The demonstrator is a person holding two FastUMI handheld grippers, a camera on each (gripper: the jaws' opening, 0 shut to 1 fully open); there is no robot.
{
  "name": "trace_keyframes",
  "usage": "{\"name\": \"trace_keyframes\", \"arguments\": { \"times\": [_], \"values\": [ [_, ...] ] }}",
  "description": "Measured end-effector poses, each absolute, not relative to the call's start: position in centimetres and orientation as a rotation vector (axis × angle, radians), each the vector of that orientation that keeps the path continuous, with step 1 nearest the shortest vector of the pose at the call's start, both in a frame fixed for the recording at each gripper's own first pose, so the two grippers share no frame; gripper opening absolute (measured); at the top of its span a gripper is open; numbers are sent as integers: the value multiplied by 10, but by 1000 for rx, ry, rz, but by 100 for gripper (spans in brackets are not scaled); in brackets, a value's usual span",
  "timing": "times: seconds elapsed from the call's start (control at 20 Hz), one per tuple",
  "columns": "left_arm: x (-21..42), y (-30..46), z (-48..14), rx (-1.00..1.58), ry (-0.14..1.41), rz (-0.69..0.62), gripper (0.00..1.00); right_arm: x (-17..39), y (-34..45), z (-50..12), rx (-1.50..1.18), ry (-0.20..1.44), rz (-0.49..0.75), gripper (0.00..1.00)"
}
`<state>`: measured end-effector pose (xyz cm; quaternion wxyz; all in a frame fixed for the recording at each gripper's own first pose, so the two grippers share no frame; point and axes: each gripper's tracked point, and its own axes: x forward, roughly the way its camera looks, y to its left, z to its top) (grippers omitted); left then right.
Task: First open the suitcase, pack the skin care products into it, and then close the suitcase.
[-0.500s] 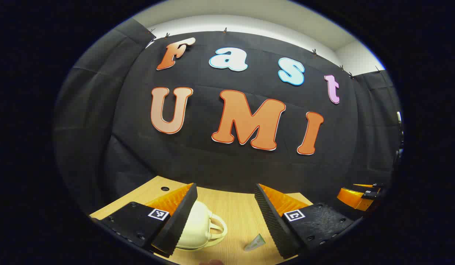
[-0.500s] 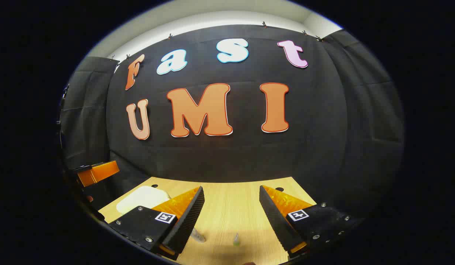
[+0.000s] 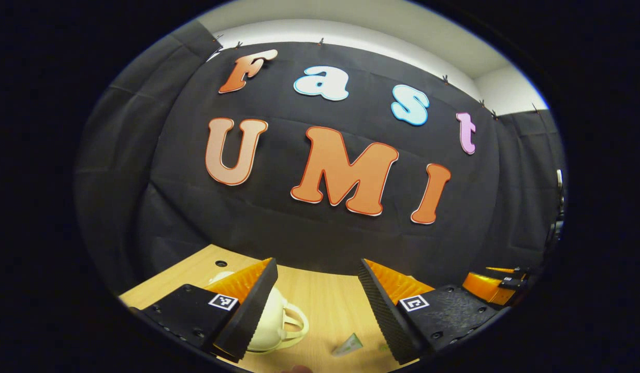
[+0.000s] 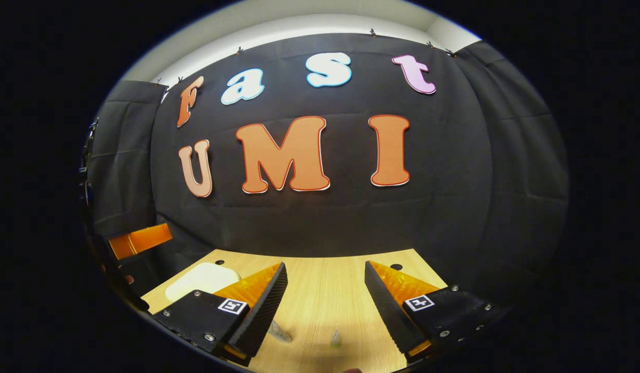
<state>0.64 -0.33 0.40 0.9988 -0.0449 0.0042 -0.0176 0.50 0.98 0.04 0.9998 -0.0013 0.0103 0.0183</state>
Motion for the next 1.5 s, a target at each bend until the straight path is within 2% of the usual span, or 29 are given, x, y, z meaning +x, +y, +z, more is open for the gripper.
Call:
{"name": "trace_keyframes", "arguments": {
  "times": [0.4, 0.45, 0.5, 0.75, 0.85, 1.5],
  "values": [
    [7, -8, 1, 111, -6, 10, 97, 1, 2, -5, -22, 32, 21, 95],
    [9, -9, -8, 128, 9, 9, 94, 0, 3, -6, -19, 40, 27, 95],
    [11, -12, -18, 146, 34, -1, 97, -1, 2, -8, -23, 43, 28, 95],
    [13, -1, -67, 337, 94, 21, 96, -5, -6, -20, -31, 56, -3, 95],
    [16, 2, -82, 440, 107, 18, 98, -7, -8, -28, -23, 74, -11, 95],
    [50, -2, -260, 1064, 345, -187, 99, -11, -64, -88, 41, 240, -148, 95]
  ]
}}
